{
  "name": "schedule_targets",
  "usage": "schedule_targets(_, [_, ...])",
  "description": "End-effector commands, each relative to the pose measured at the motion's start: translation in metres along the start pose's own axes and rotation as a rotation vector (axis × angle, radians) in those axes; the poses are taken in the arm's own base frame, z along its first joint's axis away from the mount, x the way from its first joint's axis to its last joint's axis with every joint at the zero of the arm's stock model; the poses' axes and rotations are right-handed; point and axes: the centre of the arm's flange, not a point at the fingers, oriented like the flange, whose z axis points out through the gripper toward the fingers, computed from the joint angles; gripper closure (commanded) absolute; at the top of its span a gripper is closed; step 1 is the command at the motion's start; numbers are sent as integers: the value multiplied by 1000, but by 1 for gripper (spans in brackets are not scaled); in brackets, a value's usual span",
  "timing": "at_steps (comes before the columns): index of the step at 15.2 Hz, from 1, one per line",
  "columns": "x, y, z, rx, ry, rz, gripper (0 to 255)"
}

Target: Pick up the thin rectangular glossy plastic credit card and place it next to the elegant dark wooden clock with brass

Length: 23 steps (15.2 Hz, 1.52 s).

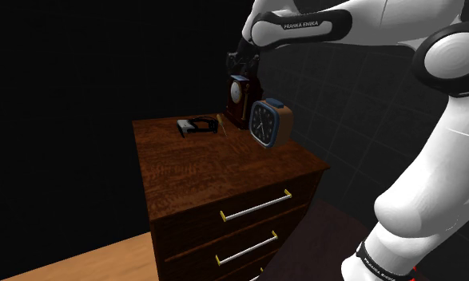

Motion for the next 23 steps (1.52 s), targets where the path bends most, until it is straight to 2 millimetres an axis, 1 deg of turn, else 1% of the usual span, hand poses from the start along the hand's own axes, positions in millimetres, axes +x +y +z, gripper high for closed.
schedule_targets(1, [-6, 0, 9, 0, 1, 0, 255])
schedule_targets(23, [-70, -1, 106, 0, 1, 0, 255])
